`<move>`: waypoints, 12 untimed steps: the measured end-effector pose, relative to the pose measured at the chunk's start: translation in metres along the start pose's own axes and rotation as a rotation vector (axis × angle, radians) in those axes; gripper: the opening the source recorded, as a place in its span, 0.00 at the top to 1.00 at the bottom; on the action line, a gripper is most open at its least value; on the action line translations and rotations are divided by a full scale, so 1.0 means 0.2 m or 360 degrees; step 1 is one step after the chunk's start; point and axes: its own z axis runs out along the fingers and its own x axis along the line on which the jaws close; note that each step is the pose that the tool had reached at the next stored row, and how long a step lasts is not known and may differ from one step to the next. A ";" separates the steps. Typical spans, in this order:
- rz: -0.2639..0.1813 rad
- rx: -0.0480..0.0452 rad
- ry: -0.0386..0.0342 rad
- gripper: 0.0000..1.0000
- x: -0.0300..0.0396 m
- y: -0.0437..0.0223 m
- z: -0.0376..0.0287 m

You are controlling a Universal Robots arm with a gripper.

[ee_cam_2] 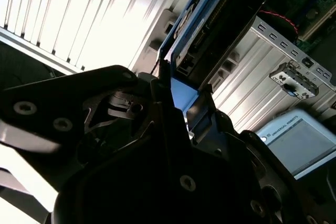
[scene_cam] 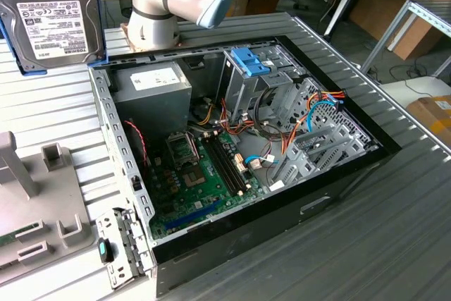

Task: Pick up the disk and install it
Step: 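Pick up the disk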

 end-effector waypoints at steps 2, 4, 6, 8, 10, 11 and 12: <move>0.0000 0.0000 0.0000 0.64 0.000 -0.015 0.000; 0.0000 0.0000 0.0000 0.64 0.001 -0.034 -0.001; 0.0000 0.0000 0.0000 0.64 0.001 -0.075 -0.001; 0.0000 0.0000 0.0000 0.64 0.002 -0.116 -0.002; 0.0000 0.0000 0.0000 0.64 0.002 -0.148 -0.002; 0.0000 0.0000 0.0000 0.64 0.002 -0.158 -0.003; 0.0000 0.0000 0.0000 0.64 0.003 -0.180 -0.003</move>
